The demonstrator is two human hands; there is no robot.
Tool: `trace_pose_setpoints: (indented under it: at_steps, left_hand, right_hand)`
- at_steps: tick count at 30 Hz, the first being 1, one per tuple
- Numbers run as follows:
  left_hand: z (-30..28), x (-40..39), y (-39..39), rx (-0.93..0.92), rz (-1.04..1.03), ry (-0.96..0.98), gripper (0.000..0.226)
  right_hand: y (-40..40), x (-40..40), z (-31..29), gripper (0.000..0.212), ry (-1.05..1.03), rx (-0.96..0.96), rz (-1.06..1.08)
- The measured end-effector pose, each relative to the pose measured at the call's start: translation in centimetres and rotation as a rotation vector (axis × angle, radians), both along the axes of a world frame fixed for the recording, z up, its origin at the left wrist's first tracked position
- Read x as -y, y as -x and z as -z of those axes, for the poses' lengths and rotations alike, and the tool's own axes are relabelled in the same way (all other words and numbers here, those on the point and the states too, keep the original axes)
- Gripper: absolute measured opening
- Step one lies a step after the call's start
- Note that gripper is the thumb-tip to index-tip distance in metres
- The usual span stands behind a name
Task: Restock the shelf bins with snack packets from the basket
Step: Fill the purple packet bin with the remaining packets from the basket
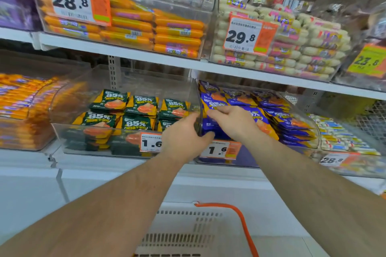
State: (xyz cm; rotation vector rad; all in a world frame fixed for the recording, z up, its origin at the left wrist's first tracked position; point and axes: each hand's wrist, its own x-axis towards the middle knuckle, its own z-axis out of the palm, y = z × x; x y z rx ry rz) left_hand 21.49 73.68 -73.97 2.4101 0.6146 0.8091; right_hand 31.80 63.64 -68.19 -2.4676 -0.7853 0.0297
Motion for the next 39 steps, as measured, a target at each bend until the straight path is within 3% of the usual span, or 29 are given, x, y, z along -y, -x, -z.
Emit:
trace_pose_setpoints:
  at_steps: [5,13,19,27,30,33,35,37,39]
  left_hand:
    - [0.1,-0.1,-0.9,0.031,-0.066,0.003,0.054]
    - [0.4,0.0,-1.0,0.066,-0.095,-0.003,0.053]
    - [0.3,0.2,-0.8,0.047,-0.075,0.003,0.054]
    - [-0.2,0.3,-0.8,0.007,-0.06,0.043,0.054]
    - [0.5,0.5,0.4,0.132,-0.017,0.09,0.065]
    - [1.8,-0.6,3.8,0.359,0.097,-0.234,0.046]
    - [3.4,-2.0,7.2,0.153,0.257,-0.337,0.03]
    - [5.2,-3.6,10.8,-0.304,0.365,-0.294,0.026]
    - [7.1,-5.3,13.5,-0.687,0.391,-0.235,0.032]
  right_hand:
    - [0.1,0.1,0.4,0.044,0.059,0.068,-0.055]
    - [0.1,0.9,1.2,0.046,0.012,0.09,-0.086]
    - [-0.2,1.1,1.2,0.048,0.168,0.113,-0.049]
    - [0.0,1.2,0.6,0.044,0.223,0.118,-0.048]
    - [1.0,2.0,1.7,0.041,0.045,0.413,-0.064]
    - [4.4,2.3,4.5,0.028,-0.394,0.8,-0.288]
    - [6.7,1.5,8.3,0.018,-0.494,0.726,-0.416]
    - [8.7,0.0,13.1,0.016,-0.494,0.429,-0.428]
    - [10.5,-1.5,18.5,0.016,-0.362,0.114,-0.336]
